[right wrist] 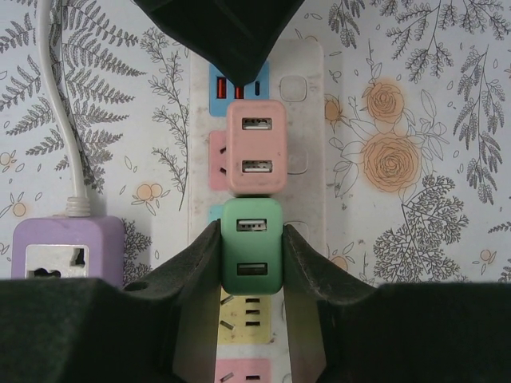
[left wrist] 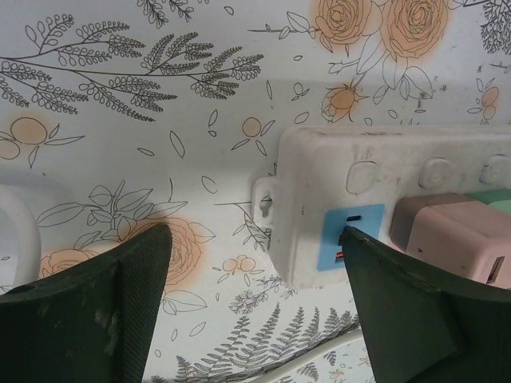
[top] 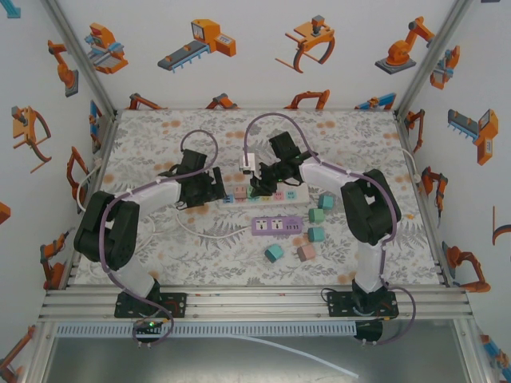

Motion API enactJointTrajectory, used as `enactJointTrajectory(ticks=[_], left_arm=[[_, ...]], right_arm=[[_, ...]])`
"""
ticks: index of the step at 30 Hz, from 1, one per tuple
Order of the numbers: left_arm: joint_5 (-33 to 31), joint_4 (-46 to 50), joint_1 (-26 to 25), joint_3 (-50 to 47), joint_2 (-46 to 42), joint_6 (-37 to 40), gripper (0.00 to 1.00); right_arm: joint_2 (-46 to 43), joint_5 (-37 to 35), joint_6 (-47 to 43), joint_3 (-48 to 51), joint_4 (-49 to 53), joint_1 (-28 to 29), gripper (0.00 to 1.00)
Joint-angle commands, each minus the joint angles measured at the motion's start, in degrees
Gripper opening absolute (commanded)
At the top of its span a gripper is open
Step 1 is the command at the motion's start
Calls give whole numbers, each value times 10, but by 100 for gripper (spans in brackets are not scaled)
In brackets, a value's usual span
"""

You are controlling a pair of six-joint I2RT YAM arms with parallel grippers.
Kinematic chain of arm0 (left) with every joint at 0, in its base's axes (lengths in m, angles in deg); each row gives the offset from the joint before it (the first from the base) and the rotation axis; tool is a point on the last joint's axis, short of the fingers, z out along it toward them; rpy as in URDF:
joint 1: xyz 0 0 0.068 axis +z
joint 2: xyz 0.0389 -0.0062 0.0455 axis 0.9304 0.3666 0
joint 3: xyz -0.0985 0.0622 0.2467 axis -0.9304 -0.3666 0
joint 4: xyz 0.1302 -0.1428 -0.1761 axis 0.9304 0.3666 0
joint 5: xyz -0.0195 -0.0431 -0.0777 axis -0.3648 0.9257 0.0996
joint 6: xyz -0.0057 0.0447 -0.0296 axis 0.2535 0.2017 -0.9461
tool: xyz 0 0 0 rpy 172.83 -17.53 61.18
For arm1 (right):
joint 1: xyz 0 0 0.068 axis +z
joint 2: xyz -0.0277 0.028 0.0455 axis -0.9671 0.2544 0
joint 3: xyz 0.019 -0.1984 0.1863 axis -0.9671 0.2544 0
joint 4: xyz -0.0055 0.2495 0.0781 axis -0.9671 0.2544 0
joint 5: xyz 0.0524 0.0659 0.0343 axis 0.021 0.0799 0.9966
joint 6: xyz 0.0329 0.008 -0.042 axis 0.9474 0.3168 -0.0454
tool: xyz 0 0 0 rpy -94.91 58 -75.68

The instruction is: Pull the plug off the socket

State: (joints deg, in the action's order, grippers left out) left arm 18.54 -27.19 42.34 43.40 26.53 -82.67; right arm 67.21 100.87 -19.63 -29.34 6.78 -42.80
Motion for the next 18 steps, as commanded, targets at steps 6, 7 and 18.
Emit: enactJointTrajectory(ticks=[6,7,18], left_arm=[[-113,99,-29,19,48,49,79],[-126,106,-34,22,50,51,79],[-132,111,-46,26,51,49,79]], right_arm=[[-14,66,26,-40,-22,3,21],[-15,66,28,-39,-23,3,21],[-39,58,32,-30,-27,3,19]])
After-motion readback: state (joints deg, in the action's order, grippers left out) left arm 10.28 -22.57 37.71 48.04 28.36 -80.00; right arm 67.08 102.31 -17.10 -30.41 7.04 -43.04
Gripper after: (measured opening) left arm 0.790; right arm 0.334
